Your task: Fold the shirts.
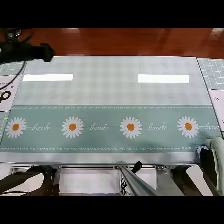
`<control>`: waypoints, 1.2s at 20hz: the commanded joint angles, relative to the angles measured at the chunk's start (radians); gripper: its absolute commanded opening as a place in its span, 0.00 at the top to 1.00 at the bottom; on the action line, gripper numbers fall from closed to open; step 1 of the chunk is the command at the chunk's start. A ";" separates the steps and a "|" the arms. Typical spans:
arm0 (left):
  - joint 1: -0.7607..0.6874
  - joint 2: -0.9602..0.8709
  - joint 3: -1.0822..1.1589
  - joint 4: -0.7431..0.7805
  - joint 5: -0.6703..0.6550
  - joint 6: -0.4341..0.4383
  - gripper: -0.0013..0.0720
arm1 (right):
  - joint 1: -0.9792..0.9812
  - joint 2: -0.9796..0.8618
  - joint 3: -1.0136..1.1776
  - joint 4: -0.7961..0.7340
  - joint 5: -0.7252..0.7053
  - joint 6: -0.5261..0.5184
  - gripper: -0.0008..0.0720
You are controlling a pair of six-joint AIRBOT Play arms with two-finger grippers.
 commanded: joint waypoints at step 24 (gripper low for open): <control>-0.353 -0.067 0.009 0.299 -0.463 -0.376 0.00 | 0.929 -0.261 0.072 -0.161 -0.161 0.311 0.15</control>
